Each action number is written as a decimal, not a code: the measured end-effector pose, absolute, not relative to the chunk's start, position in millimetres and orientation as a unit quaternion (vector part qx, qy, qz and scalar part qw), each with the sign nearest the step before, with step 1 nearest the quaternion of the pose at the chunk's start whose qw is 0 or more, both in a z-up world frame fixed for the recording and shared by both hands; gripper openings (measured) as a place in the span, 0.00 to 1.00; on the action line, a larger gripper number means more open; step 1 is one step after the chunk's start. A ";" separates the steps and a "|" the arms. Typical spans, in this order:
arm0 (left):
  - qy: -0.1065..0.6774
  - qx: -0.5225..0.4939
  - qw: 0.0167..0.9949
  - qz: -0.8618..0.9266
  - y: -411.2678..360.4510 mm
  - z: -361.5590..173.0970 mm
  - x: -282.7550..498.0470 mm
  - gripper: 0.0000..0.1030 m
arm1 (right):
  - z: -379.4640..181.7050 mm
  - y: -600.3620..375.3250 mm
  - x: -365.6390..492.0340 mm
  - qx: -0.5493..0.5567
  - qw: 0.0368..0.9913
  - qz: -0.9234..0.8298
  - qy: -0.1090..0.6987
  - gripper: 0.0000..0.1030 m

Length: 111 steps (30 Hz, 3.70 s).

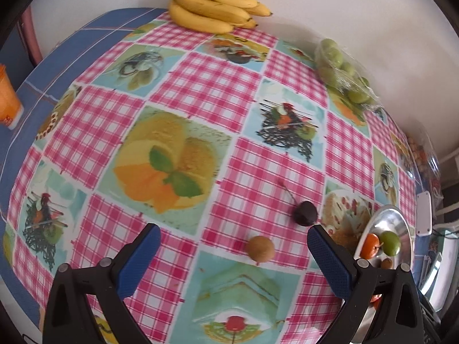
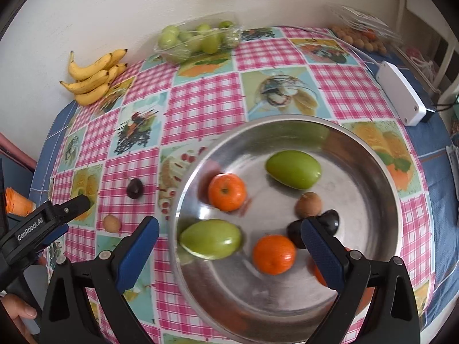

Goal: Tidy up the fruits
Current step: 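Move the left tool toward the small brown kiwi while the right tool heads to the dark cherry, then close the right tool on the dark cherry while the left tool approaches the kiwi, then grasp the small brown kiwi with the left tool while the right tool holds the cherry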

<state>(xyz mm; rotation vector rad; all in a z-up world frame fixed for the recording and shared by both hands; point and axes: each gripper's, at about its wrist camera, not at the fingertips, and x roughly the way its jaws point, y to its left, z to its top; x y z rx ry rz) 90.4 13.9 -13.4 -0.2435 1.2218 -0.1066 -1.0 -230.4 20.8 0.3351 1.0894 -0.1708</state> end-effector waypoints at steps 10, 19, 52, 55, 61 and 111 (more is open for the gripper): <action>0.575 -0.156 0.803 -0.003 50.3 -20.3 91.8 1.00 | 23.0 -173.0 20.0 0.131 0.841 -0.033 0.524 0.96; 0.584 -0.160 0.796 0.003 56.2 -28.4 97.5 1.00 | 26.1 -152.4 37.5 0.111 0.852 -0.022 0.511 0.96; 0.604 -0.185 0.775 0.017 53.7 -56.0 130.4 1.00 | -24.4 -122.8 102.2 0.055 0.828 -0.002 0.559 0.43; 0.605 -0.186 0.774 0.016 51.8 -57.7 133.8 1.00 | -27.7 -121.3 103.7 0.053 0.826 -0.001 0.562 0.33; 0.608 -0.193 0.770 0.011 52.7 -59.8 132.9 1.00 | -27.3 -121.2 104.0 0.058 0.828 0.003 0.557 0.27; 0.625 -0.168 0.753 -0.118 -6.6 -45.7 100.5 0.26 | 33.1 -163.0 10.2 0.154 0.849 -0.007 0.505 0.27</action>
